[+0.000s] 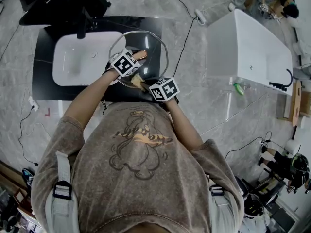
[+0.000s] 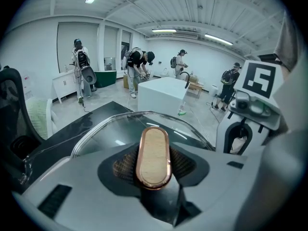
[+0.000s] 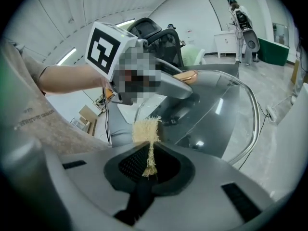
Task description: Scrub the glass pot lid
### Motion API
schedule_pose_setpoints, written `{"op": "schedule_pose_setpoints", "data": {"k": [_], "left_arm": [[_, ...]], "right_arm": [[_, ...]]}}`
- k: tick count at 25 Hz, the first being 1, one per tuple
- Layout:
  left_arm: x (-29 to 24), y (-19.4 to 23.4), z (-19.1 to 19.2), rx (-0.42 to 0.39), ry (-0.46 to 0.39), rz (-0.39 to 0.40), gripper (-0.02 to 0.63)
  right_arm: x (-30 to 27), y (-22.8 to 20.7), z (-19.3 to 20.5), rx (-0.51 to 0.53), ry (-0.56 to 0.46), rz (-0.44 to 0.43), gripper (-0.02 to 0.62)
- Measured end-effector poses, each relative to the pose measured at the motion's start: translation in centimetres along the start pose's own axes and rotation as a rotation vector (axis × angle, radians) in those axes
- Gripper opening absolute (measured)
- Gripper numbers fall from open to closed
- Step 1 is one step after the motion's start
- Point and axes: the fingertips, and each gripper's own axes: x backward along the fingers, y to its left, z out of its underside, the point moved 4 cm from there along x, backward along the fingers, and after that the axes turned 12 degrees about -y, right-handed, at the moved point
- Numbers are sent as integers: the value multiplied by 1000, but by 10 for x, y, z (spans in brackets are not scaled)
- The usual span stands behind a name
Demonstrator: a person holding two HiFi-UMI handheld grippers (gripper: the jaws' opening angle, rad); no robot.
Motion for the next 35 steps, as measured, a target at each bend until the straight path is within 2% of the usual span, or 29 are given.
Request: {"op": "schedule_pose_setpoints", "data": {"k": [9, 15, 21, 35], "left_arm": [[-2, 1, 0, -1, -16, -4, 183], [-1, -1, 1, 8, -17, 2, 183], [-2, -2, 0, 1, -13, -7, 183], [-2, 0, -2, 6, -22, -4, 183]], "right_arm": [[23, -27, 0, -67, -25, 18, 37], [45, -60, -4, -98, -48, 102, 38], [65, -101, -15, -85, -60, 200, 38], [61, -149, -50, -44, 5, 263, 38]]}}
